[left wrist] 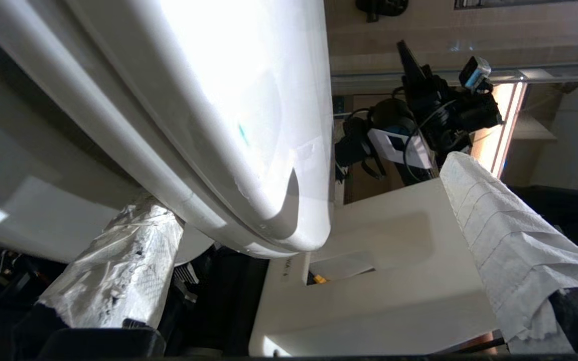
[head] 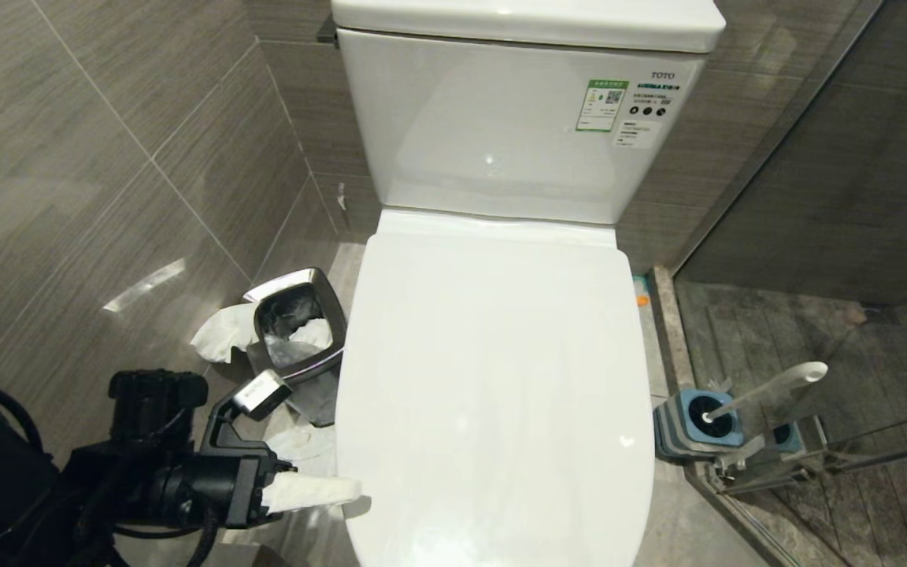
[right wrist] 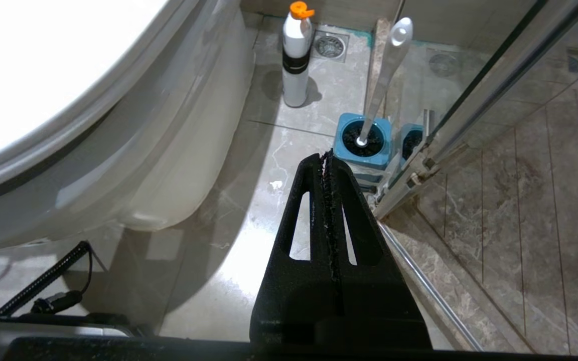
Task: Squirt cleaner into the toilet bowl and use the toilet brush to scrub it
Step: Use the left hand to lift the toilet lid slightly
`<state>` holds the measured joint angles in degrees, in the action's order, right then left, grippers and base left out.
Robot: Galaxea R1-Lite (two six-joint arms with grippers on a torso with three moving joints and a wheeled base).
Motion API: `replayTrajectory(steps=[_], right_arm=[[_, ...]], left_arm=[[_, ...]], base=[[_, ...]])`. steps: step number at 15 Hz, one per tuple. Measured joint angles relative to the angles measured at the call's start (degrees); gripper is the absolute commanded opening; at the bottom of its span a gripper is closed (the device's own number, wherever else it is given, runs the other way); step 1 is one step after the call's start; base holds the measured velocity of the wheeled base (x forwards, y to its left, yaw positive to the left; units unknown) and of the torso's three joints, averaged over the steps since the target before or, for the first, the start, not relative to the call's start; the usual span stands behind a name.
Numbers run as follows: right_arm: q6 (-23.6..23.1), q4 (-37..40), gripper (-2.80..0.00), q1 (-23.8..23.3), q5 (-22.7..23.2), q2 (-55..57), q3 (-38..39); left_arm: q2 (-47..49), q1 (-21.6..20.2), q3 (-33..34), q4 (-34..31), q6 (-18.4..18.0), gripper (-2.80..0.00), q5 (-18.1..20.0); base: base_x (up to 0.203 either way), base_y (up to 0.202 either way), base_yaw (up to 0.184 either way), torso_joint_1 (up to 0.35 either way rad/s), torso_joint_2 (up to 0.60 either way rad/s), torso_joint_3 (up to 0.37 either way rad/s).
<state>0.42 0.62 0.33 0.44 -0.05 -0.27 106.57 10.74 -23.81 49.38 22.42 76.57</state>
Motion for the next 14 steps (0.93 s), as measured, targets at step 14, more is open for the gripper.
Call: replayTrajectory(steps=[14], right_arm=[[0.01, 0.01, -2.8, 0.0, -0.02, 0.0, 0.0]], left_arm=[[-10.29, 0.11, -9.82, 0.57, 18.37, 0.0, 0.28]], base=[[0.0, 0.0, 0.0, 0.0, 0.0, 0.0]])
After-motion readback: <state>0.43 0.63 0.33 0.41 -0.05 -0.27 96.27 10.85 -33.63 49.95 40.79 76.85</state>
